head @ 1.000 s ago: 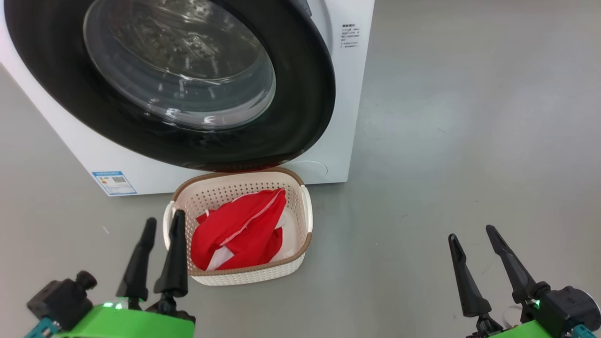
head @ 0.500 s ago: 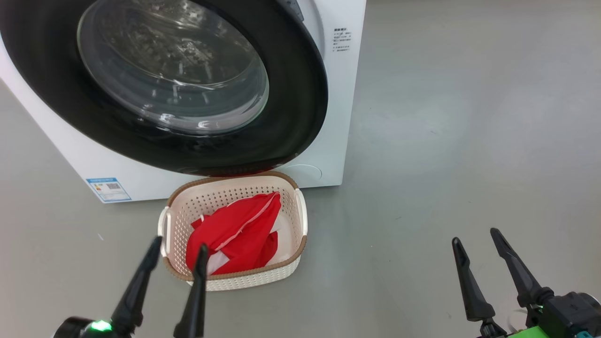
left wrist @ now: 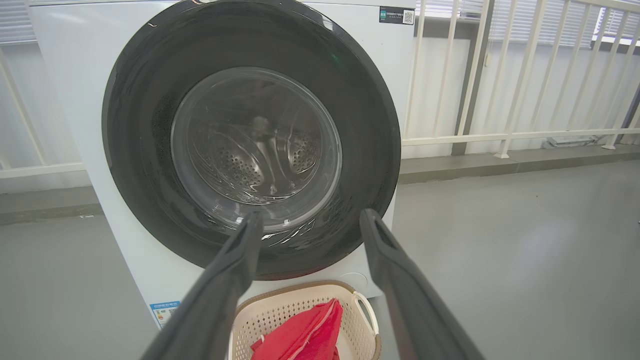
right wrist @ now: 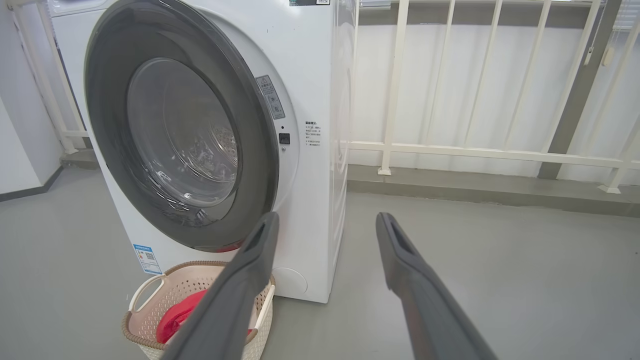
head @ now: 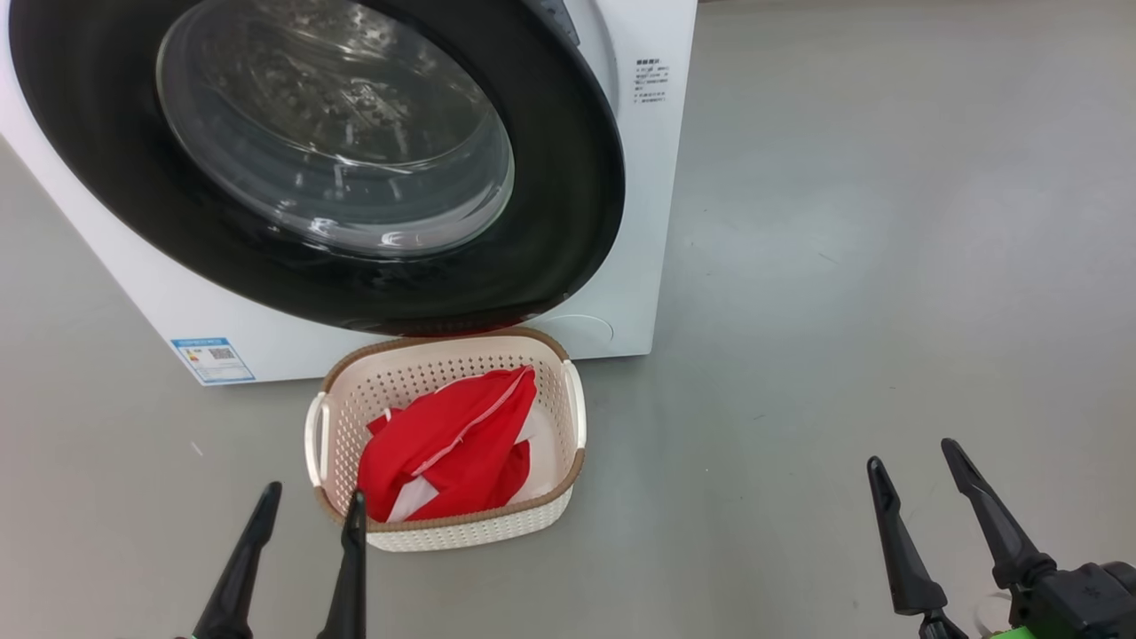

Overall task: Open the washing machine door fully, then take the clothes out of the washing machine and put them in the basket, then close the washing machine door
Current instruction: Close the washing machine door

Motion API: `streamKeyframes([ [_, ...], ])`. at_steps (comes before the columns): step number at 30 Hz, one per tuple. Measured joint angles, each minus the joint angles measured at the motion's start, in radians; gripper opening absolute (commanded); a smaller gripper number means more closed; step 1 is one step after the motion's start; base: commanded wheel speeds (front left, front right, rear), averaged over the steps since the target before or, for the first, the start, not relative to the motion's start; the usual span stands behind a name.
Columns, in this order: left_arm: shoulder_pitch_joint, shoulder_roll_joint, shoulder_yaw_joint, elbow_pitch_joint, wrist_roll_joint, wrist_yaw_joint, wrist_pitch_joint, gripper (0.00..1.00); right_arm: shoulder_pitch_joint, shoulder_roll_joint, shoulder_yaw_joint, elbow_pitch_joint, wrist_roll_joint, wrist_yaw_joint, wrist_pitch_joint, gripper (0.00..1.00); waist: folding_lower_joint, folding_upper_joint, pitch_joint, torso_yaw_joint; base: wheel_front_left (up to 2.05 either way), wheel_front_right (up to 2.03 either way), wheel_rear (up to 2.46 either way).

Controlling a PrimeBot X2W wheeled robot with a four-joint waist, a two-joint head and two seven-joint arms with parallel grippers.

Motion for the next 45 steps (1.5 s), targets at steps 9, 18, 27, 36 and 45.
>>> streamKeyframes([
  [9,0.016,-0.025,0.019,0.018,0.002,-0.011,0.000,1.00,0.000,0.000,-0.008,-0.004,0.001,0.000,-0.008,1.00,0.0000,0.0000,0.016,0.002,0.00,0.00,0.00],
  [18,0.015,-0.035,0.017,0.027,0.012,-0.047,0.000,1.00,-0.001,0.000,-0.007,-0.002,0.007,0.000,-0.011,1.00,0.0000,0.0000,0.017,0.008,0.00,0.00,0.00],
  [27,0.014,-0.056,0.002,0.039,0.018,-0.063,0.000,1.00,-0.002,0.000,-0.004,-0.001,0.006,0.000,-0.012,0.13,0.0000,0.0000,0.024,0.029,0.00,0.00,0.00],
  [36,-0.017,-0.081,-0.030,0.036,0.027,-0.087,0.000,1.00,-0.038,0.000,0.016,0.010,0.001,0.000,-0.012,0.00,0.0000,0.0000,0.056,0.077,0.00,0.00,0.00],
  [45,-0.071,-0.109,-0.056,0.028,0.045,-0.113,0.000,1.00,-0.169,-0.002,0.042,0.027,-0.011,0.000,0.002,0.00,0.0000,0.0000,0.123,0.144,0.00,0.00,0.00],
])
